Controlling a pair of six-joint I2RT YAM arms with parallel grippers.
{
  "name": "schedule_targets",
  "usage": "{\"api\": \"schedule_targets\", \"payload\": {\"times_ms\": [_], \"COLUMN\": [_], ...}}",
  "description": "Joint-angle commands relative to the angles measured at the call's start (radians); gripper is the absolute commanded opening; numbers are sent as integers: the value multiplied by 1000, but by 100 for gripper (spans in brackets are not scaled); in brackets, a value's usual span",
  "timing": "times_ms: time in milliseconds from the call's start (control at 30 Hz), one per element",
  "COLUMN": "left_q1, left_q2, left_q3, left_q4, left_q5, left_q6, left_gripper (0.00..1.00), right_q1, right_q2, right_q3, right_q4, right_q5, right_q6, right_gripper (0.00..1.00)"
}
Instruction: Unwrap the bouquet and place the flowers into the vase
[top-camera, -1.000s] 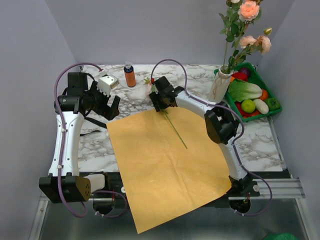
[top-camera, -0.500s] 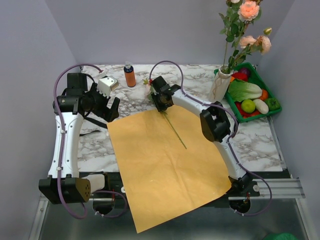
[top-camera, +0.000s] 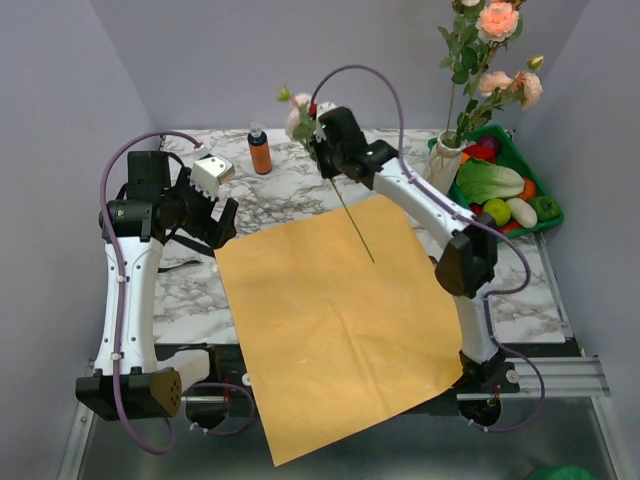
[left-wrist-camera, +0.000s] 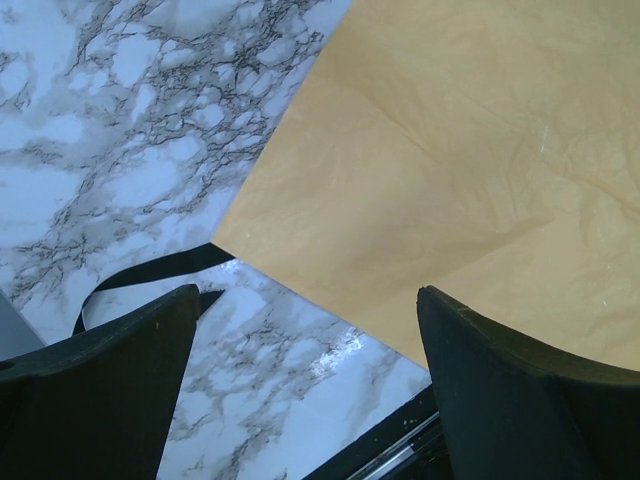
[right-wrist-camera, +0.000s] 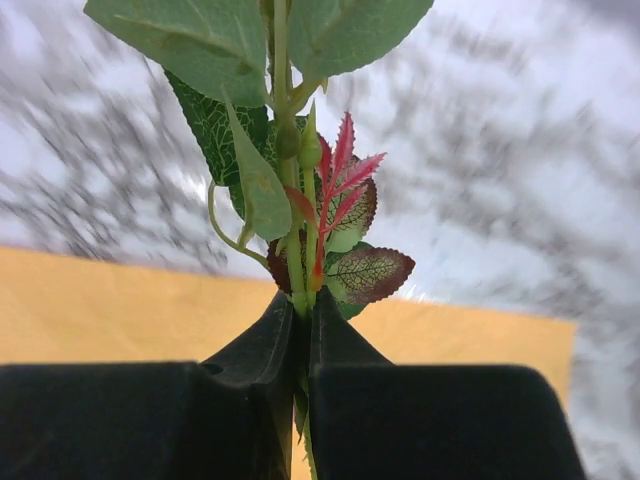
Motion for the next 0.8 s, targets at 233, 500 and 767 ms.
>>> {"api": "schedule_targets", "payload": {"times_ms": [233, 500, 767], "left_q1": [2, 4, 4], "left_q2": [-8, 22, 71], "left_q3": [-3, -16, 10], "left_q4": [9, 34, 46], "left_q5": [21, 29, 23], "left_q6": [-12, -13, -13], "left_gripper": [99, 99, 99], "right_q1": [-137, -321, -419], "right_q2": [-725, -848, -773], "right_q3": [-381, -671, -710], "right_q4": [774, 1194, 1334], "right_q5": [50, 72, 76], "right_q6": [-354, -425, -366], "right_gripper": [1, 1, 1]}}
